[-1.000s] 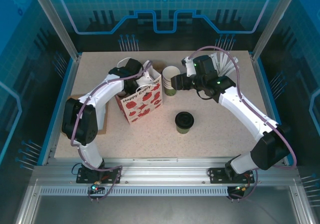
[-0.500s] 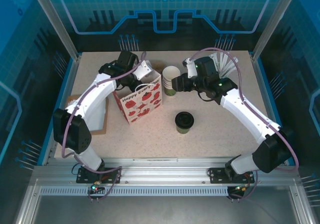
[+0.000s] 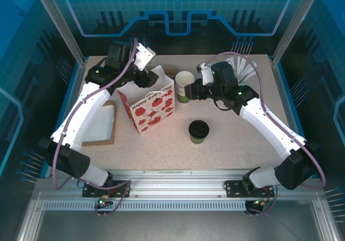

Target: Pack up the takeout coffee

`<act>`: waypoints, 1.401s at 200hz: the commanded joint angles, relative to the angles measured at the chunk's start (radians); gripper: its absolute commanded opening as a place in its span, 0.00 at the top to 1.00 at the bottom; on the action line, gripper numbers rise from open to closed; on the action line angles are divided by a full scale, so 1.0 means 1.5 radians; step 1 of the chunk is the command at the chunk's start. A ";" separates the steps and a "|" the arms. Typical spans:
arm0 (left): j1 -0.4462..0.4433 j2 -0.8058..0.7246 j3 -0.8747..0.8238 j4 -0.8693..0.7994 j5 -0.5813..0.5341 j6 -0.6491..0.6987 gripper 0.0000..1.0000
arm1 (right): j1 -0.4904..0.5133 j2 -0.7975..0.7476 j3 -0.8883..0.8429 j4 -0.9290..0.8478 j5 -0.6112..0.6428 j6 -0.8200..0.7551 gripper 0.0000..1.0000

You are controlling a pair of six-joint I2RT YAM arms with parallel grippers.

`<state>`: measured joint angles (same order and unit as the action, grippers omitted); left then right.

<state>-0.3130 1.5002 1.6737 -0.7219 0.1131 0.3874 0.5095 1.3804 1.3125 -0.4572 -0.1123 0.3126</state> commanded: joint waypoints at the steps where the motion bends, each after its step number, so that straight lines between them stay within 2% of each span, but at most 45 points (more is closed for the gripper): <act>1: 0.005 -0.041 0.030 0.026 0.016 -0.084 0.27 | 0.009 -0.034 -0.007 -0.009 -0.004 -0.014 0.33; 26: 0.004 -0.079 0.034 -0.004 0.040 -0.165 0.28 | 0.011 -0.058 -0.024 -0.015 0.004 -0.018 0.33; 65: -0.007 -0.169 -0.036 -0.050 0.157 -0.225 0.28 | 0.013 -0.080 -0.052 -0.017 0.009 -0.022 0.33; 78: -0.028 -0.199 -0.069 -0.061 0.173 -0.205 0.27 | 0.013 -0.083 -0.059 -0.015 0.009 -0.022 0.33; 104: -0.059 -0.232 -0.119 -0.070 0.132 -0.123 0.24 | 0.013 -0.078 -0.064 -0.009 0.006 -0.024 0.33; 136: -0.068 -0.202 -0.114 -0.100 0.119 -0.055 0.25 | 0.013 -0.070 -0.064 -0.010 0.000 -0.024 0.33; 148: -0.071 -0.186 -0.114 -0.094 0.093 -0.045 0.27 | 0.013 -0.074 -0.067 -0.009 0.003 -0.024 0.33; 170: -0.075 -0.158 -0.109 -0.081 0.082 -0.035 0.32 | 0.013 -0.076 -0.068 -0.012 0.003 -0.025 0.32; 201: -0.078 -0.132 -0.103 -0.072 0.094 -0.031 0.50 | 0.013 -0.077 -0.064 -0.018 0.006 -0.029 0.32; 249: -0.078 -0.123 -0.115 -0.036 0.086 -0.004 0.70 | 0.013 -0.070 -0.062 -0.018 0.004 -0.031 0.32; 280: -0.078 -0.108 -0.117 -0.019 0.080 0.027 0.79 | 0.013 -0.069 -0.064 -0.020 0.006 -0.030 0.32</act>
<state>-0.4229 1.3136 1.5139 -0.7959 0.2474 0.3729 0.5175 1.2728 1.2163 -0.4751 -0.1081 0.2829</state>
